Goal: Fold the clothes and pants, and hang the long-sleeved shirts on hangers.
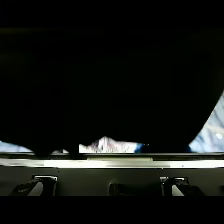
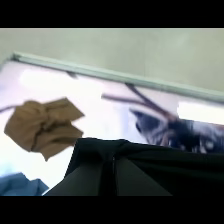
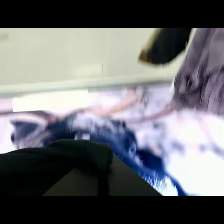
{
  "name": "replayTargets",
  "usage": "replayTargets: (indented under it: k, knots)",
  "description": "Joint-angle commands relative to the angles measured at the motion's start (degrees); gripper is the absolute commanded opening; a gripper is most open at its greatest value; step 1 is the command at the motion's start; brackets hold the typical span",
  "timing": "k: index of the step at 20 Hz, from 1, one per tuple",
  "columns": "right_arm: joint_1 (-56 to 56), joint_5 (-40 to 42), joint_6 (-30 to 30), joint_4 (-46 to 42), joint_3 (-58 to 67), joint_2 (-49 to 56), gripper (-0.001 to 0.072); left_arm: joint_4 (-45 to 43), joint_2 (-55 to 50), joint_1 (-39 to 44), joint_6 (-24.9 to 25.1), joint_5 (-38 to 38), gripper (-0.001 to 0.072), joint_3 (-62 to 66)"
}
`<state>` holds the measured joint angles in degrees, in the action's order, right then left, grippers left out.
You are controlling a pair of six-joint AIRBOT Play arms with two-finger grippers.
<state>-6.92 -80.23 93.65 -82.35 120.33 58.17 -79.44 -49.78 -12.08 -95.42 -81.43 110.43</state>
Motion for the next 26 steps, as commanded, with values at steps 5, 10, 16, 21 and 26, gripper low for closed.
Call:
replayTargets:
  k: [5, 10, 16, 21, 26]
  knots:
    - [0.0, -6.8, 2.6, -0.7, -9.6, 24.2, 0.0028, 9.0, -29.1, 3.5, 11.6, -2.3, 0.0017, -9.4]
    - [0.0, 3.0, 1.7, -0.7, -9.6, 43.6, 0.0028, 9.0, -56.3, 9.0, 14.0, 12.1, 0.0017, -6.5]
    - [0.0, 12.2, 2.3, -0.6, -9.6, 52.2, 0.0027, 8.9, -70.3, 10.1, 12.9, 20.8, 0.0017, 7.6]
    - [0.0, 4.2, 3.9, -0.7, -9.6, 52.5, 0.0028, 8.6, -70.0, 9.8, 12.9, 8.3, 0.0017, 7.6]
    - [0.7, -4.9, 5.7, -0.9, -9.6, 53.7, 0.0028, 6.4, -70.0, 9.6, 7.5, -5.0, 0.0018, 7.6]
